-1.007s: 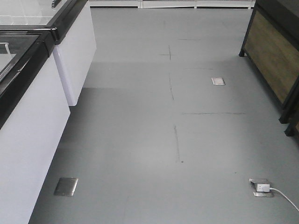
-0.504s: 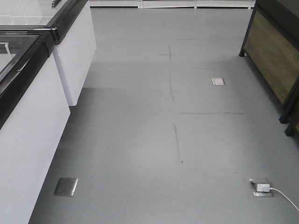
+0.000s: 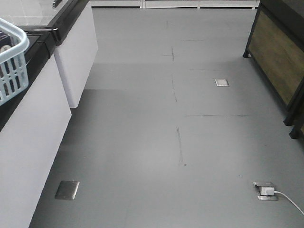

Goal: Left arm holds basket, right arm returns cookies
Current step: 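Lift the basket by its handle with the left gripper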

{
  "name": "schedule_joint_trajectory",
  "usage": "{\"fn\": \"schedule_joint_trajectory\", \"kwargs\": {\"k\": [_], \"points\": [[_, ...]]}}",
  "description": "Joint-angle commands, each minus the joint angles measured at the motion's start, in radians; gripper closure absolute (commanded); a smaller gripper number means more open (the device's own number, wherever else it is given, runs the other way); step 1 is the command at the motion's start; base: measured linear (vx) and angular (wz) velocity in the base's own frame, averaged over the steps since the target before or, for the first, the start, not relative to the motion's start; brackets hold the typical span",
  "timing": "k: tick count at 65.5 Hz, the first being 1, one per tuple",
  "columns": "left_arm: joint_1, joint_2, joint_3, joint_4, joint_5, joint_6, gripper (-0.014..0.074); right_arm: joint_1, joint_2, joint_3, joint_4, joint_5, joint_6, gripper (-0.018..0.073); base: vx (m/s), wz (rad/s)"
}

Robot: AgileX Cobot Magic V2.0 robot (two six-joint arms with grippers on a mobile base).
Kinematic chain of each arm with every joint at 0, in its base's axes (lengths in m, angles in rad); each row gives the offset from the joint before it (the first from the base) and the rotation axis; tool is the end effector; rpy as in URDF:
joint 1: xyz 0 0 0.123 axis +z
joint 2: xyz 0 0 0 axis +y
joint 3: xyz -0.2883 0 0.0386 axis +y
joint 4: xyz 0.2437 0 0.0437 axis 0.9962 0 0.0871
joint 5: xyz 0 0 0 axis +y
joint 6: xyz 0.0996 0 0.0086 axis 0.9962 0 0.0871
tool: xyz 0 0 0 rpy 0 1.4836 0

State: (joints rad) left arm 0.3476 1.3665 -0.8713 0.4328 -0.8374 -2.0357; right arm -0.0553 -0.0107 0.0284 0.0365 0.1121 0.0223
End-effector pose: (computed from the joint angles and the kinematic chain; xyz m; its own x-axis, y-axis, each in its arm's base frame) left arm 0.2952 0.0739 0.3710 -0.0064 -0.9993 0.0381 0.3535 -0.0379 -0.9347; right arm 0.0556 -0.0027 0.1935 -0.0394 0.0608 -0.9974 0.0536 0.9968 0.0587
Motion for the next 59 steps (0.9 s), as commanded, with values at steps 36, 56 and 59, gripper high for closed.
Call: {"fn": "schedule_joint_trajectory", "kwargs": {"k": [36,56,59], "points": [[-0.359,-0.035,-0.042,0.083,-0.179,-0.123,0.0602,-0.004,-0.013,0.017,-0.001,-0.072,-0.007,0.0566,0.0,0.0],[-0.471,-0.035,-0.039,0.124,-0.197,-0.124,0.0602,-0.004,-0.013,0.017,-0.001,-0.072,-0.007,0.0566,0.0,0.0],[-0.492,-0.035,-0.039,0.124,-0.197,-0.124,0.0602,-0.004,-0.013,0.017,-0.001,-0.072,-0.007,0.0566,0.0,0.0]]}}
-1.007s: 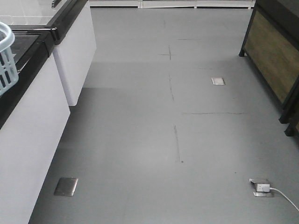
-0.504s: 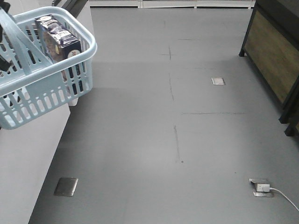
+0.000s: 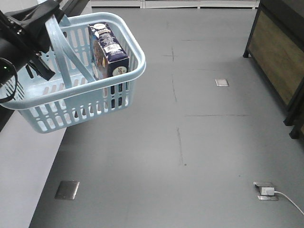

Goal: Left arm holds basket, right arm returns cookies
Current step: 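Lift the basket by its handle with the left gripper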

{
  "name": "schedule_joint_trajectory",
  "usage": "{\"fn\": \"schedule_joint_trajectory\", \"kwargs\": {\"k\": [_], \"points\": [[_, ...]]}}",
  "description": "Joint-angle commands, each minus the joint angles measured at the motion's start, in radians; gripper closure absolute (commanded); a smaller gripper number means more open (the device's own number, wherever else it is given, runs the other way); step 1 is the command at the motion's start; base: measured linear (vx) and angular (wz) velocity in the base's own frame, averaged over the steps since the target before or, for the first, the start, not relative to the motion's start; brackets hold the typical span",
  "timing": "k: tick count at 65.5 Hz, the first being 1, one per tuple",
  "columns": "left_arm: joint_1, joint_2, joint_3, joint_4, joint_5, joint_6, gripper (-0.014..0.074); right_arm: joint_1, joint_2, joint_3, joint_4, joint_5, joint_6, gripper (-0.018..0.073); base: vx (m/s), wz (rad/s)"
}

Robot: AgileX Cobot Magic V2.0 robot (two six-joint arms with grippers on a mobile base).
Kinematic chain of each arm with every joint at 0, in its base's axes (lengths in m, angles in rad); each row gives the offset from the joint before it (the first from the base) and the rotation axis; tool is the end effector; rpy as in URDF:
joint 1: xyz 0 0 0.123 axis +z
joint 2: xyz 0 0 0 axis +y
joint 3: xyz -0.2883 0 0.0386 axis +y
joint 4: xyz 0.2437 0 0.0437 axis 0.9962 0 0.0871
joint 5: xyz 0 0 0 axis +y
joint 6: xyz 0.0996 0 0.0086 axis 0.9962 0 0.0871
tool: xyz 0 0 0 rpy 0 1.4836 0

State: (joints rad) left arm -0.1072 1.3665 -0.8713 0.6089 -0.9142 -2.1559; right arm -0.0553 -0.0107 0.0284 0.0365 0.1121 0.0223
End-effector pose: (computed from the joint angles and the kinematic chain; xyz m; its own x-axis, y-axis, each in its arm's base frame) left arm 0.2898 -0.0767 0.3711 -0.5721 -0.8201 -0.0103 0.2960 -0.1948 -0.9351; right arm 0.0556 -0.0027 0.1935 -0.0394 0.0608 -0.9974 0.0536 0.9968 0.0587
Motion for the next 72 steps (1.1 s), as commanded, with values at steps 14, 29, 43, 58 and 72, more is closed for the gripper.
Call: {"fn": "schedule_joint_trajectory", "kwargs": {"k": [14,29,43,58,72], "points": [[-0.113,-0.035,-0.039,-0.055,-0.121,-0.004,0.0602,-0.004,-0.013,0.017,-0.001,-0.072,-0.007,0.0566,0.0,0.0],[-0.179,-0.039,0.037,-0.105,-0.154,-0.004,0.0602,-0.004,-0.013,0.017,-0.001,-0.072,-0.007,0.0566,0.0,0.0],[-0.241,-0.047,0.166,-0.162,-0.259,-0.003,0.0602,-0.004,-0.013,0.017,-0.001,-0.072,-0.007,0.0566,0.0,0.0],[-0.31,-0.047,0.247,-0.165,-0.313,-0.003,0.0602,-0.004,-0.013,0.017,-0.001,-0.072,-0.007,0.0566,0.0,0.0],[-0.377,-0.047,0.296,-0.191,-0.369,0.0,0.0602,-0.004,-0.013,0.017,-0.001,-0.072,-0.007,0.0566,0.0,0.0]]}}
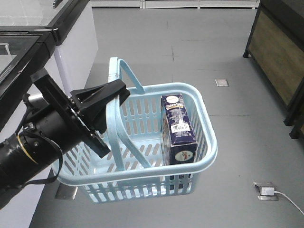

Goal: Left arm holds basket, right arm returns cookies
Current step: 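Lift the basket by its handle with the left gripper, then hold the basket steady in front of the robot with the left gripper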

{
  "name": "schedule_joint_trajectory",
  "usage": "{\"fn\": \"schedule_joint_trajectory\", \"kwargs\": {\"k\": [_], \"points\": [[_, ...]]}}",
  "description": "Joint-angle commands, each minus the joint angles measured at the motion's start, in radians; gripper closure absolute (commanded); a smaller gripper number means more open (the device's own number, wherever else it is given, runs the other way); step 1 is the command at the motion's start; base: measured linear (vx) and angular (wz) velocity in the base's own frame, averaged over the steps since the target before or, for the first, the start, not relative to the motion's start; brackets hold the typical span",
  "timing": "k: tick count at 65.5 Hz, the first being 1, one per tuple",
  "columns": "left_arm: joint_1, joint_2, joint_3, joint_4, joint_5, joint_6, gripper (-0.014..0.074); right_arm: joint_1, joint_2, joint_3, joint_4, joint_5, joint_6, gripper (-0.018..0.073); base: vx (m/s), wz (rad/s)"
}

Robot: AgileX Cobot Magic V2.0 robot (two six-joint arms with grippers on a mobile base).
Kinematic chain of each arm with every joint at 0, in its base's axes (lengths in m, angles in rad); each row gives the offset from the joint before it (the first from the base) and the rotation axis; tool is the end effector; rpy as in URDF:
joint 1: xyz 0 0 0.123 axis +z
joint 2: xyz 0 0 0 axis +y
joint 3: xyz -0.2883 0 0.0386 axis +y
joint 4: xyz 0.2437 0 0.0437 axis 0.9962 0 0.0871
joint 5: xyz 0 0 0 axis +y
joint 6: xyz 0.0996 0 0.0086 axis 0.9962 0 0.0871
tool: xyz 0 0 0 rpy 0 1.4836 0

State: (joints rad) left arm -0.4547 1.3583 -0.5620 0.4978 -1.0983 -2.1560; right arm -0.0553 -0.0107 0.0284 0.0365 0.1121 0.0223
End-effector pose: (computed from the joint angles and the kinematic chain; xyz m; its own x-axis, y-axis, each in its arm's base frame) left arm 0.2186 -0.1542 0.2990 -0.8134 -0.5512 0.1858 0.0232 -0.3499 -0.9365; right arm 0.0556 -0.0027 0.1935 -0.0394 0.0608 -0.9974 0.0536 0.9968 0.0587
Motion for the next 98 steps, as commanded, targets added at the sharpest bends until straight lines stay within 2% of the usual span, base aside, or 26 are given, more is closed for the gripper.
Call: {"fn": "schedule_joint_trajectory", "kwargs": {"k": [1,26,32,44,64,74,86,98], "points": [[-0.034,-0.039,-0.01,-0.083,-0.189,0.002,0.0602,-0.004,-0.013,0.017,-0.001,-0.072,-0.007,0.0566,0.0,0.0],[-0.142,-0.045,0.038,-0.082,-0.2,0.055,0.0602,-0.004,-0.013,0.017,-0.001,-0.072,-0.007,0.0566,0.0,0.0],[-0.163,-0.062,0.051,-0.111,-0.192,0.085,0.0602,-0.004,-0.013,0.017,-0.001,-0.072,-0.007,0.0566,0.0,0.0],[-0.172,-0.106,0.11,-0.184,-0.193,0.103,0.0602,-0.004,-0.013,0.017,-0.001,-0.072,-0.007,0.0566,0.0,0.0],[-0.173,-0.149,0.125,-0.174,-0.191,0.114,0.0601,-0.004,-0.013,0.017,-0.001,-0.072,-0.007,0.0566,0.0,0.0],[-0.182,-0.152,0.125,-0.136,-0.184,0.108,0.0601,-0.004,-0.013,0.017,-0.001,-0.072,-0.007,0.0566,0.0,0.0],[-0.236,-0.152,0.125,-0.163,-0.153,0.123,0.0601,-0.004,-0.013,0.017,-0.001,-0.072,-0.007,0.0566,0.0,0.0],[-0.245,-0.152,0.125,-0.181,-0.15,0.129,0.0599,-0.004,-0.013,0.017,-0.001,-0.072,-0.007,0.0566,0.0,0.0]]}}
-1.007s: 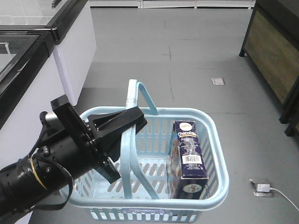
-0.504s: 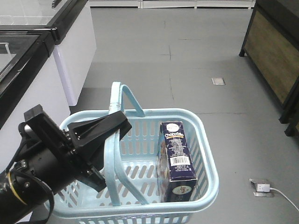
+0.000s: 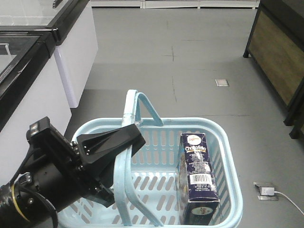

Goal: Left arm holds basket, right arm returns cookies
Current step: 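Hold the basket steady in front of the robot with the left gripper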

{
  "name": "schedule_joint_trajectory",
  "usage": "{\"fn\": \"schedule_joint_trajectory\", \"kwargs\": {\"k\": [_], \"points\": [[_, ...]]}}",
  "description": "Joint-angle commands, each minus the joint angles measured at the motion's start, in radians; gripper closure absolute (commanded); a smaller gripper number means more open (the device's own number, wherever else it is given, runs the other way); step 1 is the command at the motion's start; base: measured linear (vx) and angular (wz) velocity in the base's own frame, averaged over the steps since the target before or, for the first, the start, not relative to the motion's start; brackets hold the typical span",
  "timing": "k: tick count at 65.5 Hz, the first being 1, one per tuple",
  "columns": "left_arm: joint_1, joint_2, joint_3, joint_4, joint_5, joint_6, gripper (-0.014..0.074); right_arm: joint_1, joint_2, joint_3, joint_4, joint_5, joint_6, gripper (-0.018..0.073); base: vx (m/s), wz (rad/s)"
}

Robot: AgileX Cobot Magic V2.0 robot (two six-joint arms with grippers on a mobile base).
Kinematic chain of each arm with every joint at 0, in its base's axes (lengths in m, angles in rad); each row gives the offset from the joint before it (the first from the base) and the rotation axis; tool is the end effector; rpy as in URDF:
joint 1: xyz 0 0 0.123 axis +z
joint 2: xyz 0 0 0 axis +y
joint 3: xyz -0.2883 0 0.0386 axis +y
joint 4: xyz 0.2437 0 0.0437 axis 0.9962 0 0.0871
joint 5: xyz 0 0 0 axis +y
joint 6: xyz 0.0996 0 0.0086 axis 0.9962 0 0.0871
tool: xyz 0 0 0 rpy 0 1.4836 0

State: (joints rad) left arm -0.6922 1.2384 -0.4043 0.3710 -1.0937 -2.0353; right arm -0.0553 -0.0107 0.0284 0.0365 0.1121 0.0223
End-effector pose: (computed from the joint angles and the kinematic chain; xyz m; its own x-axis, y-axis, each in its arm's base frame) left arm 0.1553 -0.1706 0.2864 -0.8735 -0.4551 0.1732 -0.0079 -0.3425 -0.9395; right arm 0.0556 -0.0027 0.1935 -0.0394 0.0608 -0.9974 0.0536 0.9968 0.0587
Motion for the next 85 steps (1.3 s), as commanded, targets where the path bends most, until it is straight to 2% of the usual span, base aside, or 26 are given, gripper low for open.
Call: {"fn": "schedule_joint_trajectory", "kwargs": {"k": [1,85], "points": [[-0.007,-0.032,-0.032,-0.055,-0.155,0.008,0.0599,-0.004,-0.013,0.017,-0.001,-0.072,-0.007,0.0566,0.0,0.0],[-0.015,-0.032,-0.026,-0.053,-0.122,0.005,0.0596,-0.004,-0.013,0.017,-0.001,-0.072,-0.007,0.0566,0.0,0.0]]}}
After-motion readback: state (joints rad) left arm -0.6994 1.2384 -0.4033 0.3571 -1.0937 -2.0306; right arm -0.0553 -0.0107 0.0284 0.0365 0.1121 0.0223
